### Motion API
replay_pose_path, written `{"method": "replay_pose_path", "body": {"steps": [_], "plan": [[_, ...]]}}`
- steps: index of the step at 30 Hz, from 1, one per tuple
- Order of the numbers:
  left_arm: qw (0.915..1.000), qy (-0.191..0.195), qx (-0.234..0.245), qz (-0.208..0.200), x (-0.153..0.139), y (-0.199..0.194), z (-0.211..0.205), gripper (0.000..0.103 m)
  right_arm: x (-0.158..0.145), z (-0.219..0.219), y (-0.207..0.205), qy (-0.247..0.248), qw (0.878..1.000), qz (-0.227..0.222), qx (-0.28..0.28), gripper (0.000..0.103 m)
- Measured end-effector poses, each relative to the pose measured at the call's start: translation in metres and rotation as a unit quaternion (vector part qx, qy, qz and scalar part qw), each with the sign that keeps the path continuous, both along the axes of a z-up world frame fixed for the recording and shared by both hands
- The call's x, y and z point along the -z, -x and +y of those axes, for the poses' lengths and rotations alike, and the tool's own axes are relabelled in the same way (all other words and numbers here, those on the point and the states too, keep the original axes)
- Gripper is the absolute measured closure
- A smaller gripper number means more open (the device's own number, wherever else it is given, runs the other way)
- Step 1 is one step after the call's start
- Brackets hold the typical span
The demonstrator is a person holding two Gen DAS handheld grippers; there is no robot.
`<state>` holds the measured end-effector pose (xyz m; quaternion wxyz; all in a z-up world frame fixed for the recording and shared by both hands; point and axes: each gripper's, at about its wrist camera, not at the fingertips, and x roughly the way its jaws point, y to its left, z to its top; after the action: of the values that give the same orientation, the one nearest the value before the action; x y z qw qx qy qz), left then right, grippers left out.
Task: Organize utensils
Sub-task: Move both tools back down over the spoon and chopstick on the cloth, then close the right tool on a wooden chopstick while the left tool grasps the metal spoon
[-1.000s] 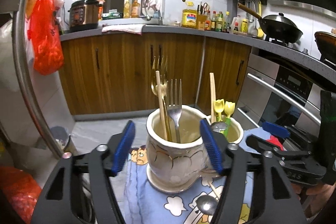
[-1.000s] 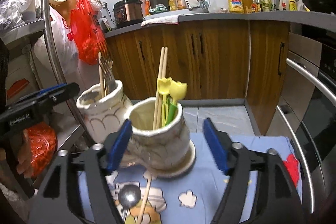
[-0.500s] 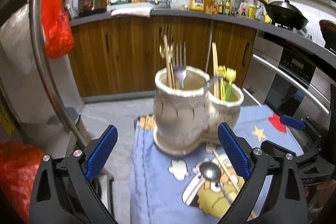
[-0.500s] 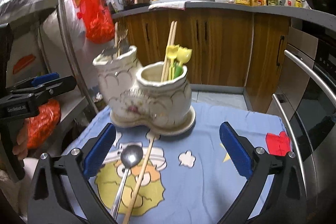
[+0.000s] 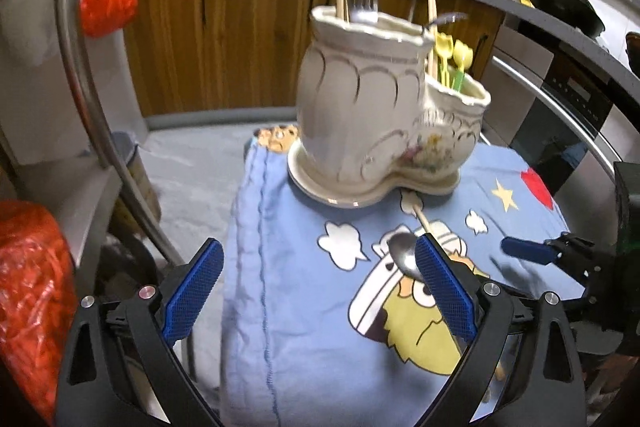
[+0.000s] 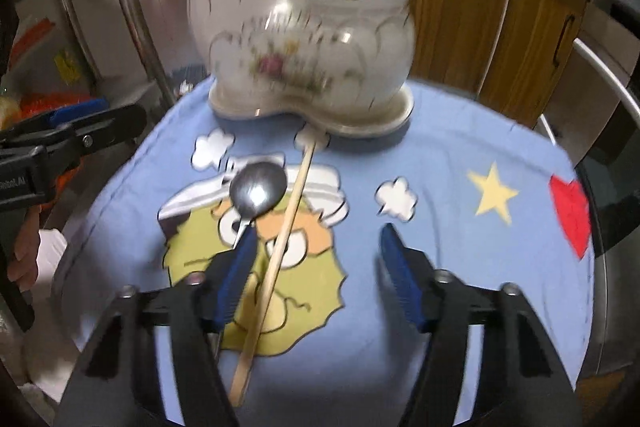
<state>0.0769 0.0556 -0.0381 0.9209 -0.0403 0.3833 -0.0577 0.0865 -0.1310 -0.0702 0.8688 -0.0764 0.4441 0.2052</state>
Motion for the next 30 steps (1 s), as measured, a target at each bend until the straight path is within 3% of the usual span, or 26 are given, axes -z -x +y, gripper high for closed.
{"method": "replay_pose_path", "body": {"steps": [9,16,18,21,27,30], "plan": [[0.9994,0.002,0.019,0.029,0.011,-0.003,-0.007,0.007,0.011,0.028,-0.001,0.033,0.998,0.033,-0.029,0.079],[0.9993,0.003,0.022,0.031,0.012,-0.002,-0.006,0.007,0.017,0.040,-0.010,0.065,0.997,0.045,-0.025,0.084],[0.9993,0.004,0.021,0.031,0.012,-0.002,-0.006,0.007,0.017,0.040,-0.013,0.051,0.997,0.052,-0.021,0.092],[0.9991,0.004,0.022,0.036,0.014,-0.004,-0.007,0.007,0.018,0.037,-0.012,0.033,0.998,0.052,-0.015,0.095],[0.9986,-0.010,0.031,0.041,0.019,-0.005,-0.013,0.007,0.013,0.017,-0.009,-0.020,0.998,0.067,0.004,0.097],[0.9983,-0.018,0.036,0.043,0.018,0.001,-0.023,0.007,0.004,-0.001,-0.001,-0.042,0.998,0.054,0.012,0.097]]}}
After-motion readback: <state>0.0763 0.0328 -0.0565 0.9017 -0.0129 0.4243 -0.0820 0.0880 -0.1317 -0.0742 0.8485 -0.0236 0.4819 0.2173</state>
